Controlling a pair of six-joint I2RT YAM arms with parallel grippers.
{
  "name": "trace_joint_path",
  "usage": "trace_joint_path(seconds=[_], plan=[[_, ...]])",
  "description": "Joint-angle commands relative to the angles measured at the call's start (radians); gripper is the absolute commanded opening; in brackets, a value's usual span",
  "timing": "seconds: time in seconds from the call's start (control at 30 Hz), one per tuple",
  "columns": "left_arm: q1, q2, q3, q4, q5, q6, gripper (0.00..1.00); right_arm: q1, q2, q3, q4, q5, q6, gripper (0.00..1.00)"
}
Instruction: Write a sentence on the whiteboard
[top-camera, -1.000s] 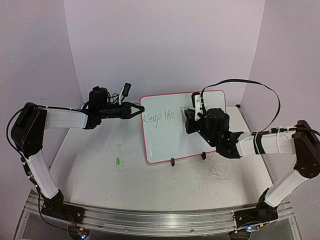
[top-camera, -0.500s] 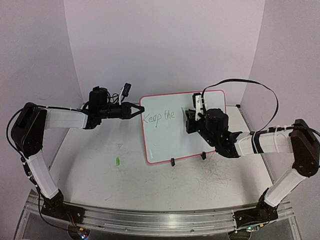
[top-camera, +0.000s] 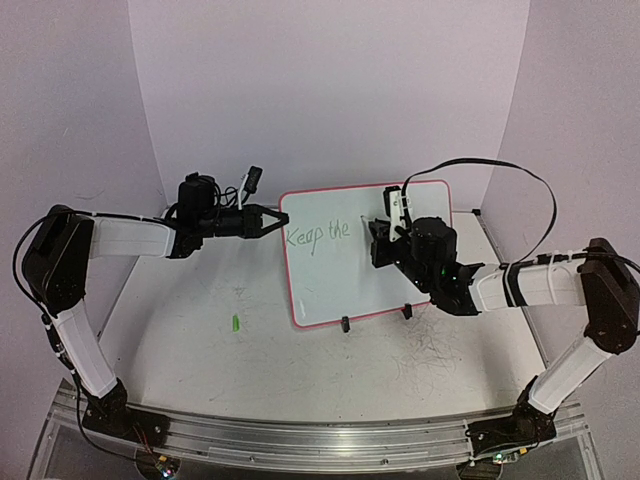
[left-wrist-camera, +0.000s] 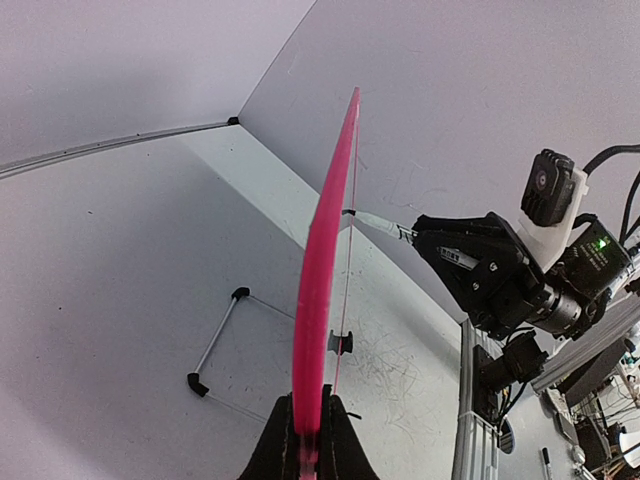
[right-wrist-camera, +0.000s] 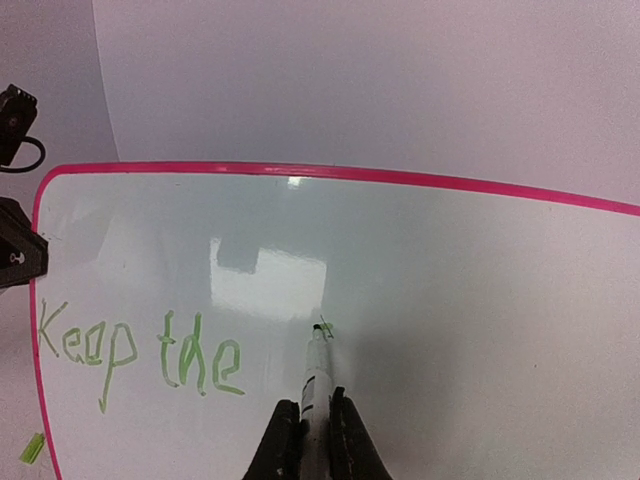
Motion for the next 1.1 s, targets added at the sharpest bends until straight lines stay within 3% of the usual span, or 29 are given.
trace_joint_path(seconds=[0.0, 1.07], plan=[[-0.002, -0.045, 0.024, 0.003, -0.023, 0.03, 0.0, -0.005, 0.018, 0.042, -0.011, -0.023, 0.011, 0.0], [-0.008, -0.052, 0.024, 0.0, -0.021, 0.033, 0.0, 0.008, -0.038, -0.071, -0.103, -0.039, 0.07, 0.0]])
